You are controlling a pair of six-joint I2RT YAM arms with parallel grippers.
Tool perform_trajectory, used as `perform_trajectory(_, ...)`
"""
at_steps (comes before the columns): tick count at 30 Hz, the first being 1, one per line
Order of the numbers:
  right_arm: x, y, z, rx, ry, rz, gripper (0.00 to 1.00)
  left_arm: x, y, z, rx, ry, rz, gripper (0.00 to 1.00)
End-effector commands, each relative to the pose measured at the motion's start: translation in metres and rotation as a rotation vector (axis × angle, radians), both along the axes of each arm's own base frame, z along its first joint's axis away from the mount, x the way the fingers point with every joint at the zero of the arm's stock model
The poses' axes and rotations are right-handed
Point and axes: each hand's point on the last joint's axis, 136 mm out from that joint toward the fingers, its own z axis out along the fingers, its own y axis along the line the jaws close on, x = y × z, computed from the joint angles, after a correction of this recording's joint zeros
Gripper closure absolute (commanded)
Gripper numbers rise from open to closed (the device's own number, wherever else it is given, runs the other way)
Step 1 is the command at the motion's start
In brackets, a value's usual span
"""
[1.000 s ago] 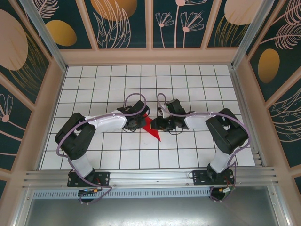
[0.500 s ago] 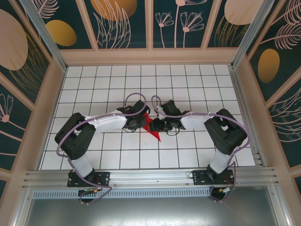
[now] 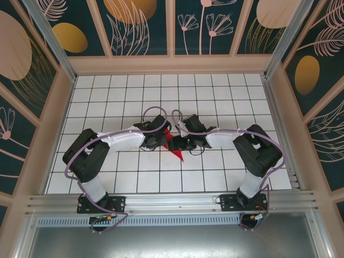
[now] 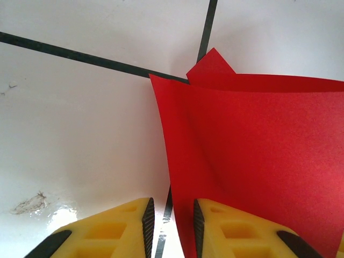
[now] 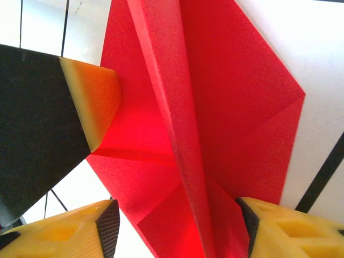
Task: Fold a paper plane with a square sheet of paper (pick it up from the middle)
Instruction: Turn over a paper plane at the center of the table.
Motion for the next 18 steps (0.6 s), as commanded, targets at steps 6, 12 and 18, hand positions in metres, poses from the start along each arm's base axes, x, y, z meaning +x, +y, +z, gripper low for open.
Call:
perform_trajectory(6, 0.008, -0.007, -0.006, -0.075, -0.048, -0.022, 0.60, -0.001, -0.002, 0.016, -0.030, -0.039, -0.018, 0.71)
perform_trajectory(12, 0.009, -0.005, -0.005, -0.090, -0.066, -0.010, 0.65, 0.001, -0.005, 0.022, -0.049, -0.057, -0.026, 0.71)
perform_trajectory(18, 0.006, -0.001, -0.009, -0.118, -0.068, 0.016, 0.70, 0.006, -0.007, 0.036, -0.078, -0.102, -0.022, 0.71)
